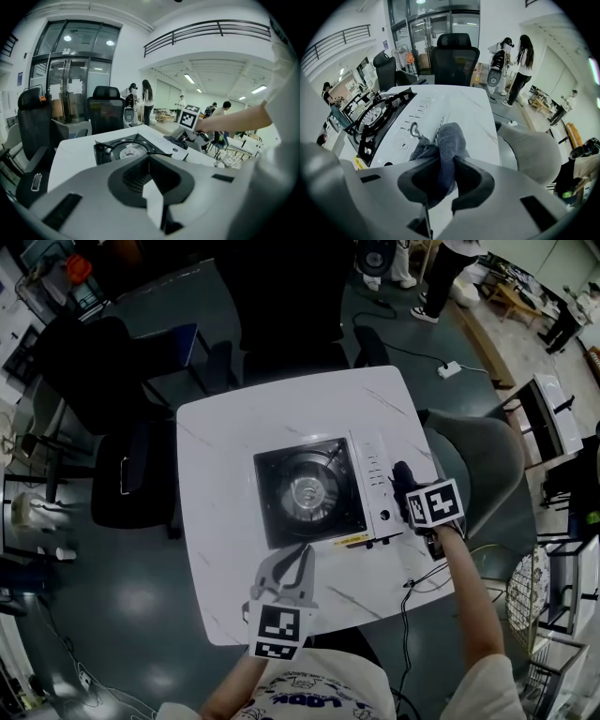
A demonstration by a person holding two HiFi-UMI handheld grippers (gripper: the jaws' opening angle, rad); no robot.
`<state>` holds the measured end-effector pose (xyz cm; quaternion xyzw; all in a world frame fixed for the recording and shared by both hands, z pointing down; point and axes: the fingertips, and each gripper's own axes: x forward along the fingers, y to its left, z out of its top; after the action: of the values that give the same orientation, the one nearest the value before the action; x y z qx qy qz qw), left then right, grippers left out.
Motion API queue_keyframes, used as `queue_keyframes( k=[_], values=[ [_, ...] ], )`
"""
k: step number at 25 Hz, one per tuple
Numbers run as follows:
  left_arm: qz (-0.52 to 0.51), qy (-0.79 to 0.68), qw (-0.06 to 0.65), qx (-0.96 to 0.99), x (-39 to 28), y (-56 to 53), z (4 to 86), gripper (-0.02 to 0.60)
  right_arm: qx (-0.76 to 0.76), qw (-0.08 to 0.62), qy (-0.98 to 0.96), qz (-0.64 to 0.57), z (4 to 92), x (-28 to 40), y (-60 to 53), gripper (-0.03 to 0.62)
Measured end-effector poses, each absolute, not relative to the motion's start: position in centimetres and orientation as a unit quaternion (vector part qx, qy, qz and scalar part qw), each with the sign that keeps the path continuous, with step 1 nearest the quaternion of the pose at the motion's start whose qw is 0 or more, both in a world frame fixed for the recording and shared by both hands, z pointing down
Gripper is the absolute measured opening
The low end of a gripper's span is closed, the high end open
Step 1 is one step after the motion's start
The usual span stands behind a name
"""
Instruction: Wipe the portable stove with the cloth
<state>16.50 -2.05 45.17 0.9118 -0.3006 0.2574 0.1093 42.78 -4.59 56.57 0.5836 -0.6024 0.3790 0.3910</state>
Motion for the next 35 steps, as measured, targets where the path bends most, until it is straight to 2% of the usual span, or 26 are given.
queue_keyframes(
  k=[18,26,35],
  values=[
    [0.244,-0.28,0.101,0.923,14.2,-0.3,44.3,0.021,0.622,0.387,-0.578,0.359,53.9,40.4,2.1,0.091],
    [0.235,-0.285,0.103,0.924,12.5,-0.5,44.1,0.021,0.617,0.36,-0.627,0.311,49.5,33.0,3.4,0.091],
    [0.228,-0.305,0.11,0.918,10.5,-1.2,43.9,0.021,0.58,0.333,-0.66,0.344,52.7,24.5,3.4,0.091]
  ],
)
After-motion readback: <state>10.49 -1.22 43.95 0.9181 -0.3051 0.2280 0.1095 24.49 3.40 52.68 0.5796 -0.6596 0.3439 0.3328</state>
